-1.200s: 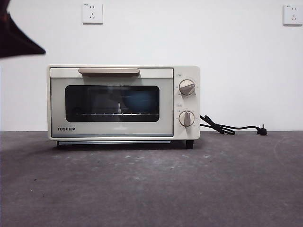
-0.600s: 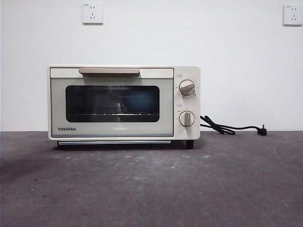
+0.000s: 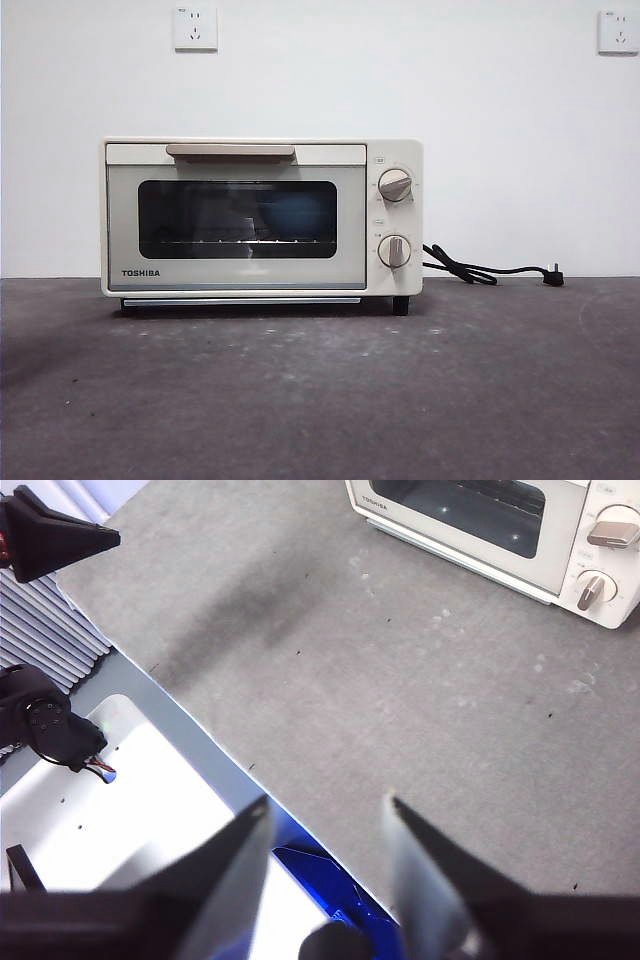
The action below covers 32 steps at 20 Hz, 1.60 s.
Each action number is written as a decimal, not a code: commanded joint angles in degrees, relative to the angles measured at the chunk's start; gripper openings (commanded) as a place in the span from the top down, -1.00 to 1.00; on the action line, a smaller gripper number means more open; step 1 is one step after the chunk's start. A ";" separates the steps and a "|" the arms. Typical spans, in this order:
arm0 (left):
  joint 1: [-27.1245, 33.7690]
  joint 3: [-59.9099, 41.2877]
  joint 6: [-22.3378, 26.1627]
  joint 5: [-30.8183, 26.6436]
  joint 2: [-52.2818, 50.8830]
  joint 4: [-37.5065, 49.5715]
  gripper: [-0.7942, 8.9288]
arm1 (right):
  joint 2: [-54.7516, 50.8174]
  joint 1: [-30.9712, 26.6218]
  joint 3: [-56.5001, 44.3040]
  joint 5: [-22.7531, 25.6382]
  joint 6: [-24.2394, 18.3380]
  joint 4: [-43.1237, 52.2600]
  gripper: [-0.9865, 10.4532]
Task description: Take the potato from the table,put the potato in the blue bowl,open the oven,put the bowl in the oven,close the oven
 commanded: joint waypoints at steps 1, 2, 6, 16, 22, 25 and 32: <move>-0.15 -0.17 0.83 -0.07 -0.11 0.26 0.85 | -0.02 0.15 -0.46 -0.09 -1.64 -0.85 0.85; -0.15 -0.17 0.83 -0.04 -0.11 0.26 0.85 | -0.02 0.15 -0.46 -0.07 -1.92 -0.85 0.85; -0.15 -0.17 0.81 -0.07 -0.11 0.24 0.85 | -0.04 0.13 -0.46 0.13 -1.57 -0.79 0.85; -0.13 -0.17 0.79 -0.04 -0.09 0.22 0.85 | -0.37 0.13 -0.44 0.33 0.17 -0.74 0.82; -0.09 -0.17 0.79 -0.11 -0.07 0.22 0.85 | -0.76 0.13 -0.44 0.33 0.17 -0.76 0.82; -0.09 -0.17 0.79 -0.11 -0.07 0.22 0.85 | -0.87 0.13 -0.44 0.33 0.17 -0.76 0.82; -0.37 -0.55 8.92 -2.89 -0.20 6.14 0.85 | -0.85 0.11 -0.44 0.33 0.17 -0.74 0.82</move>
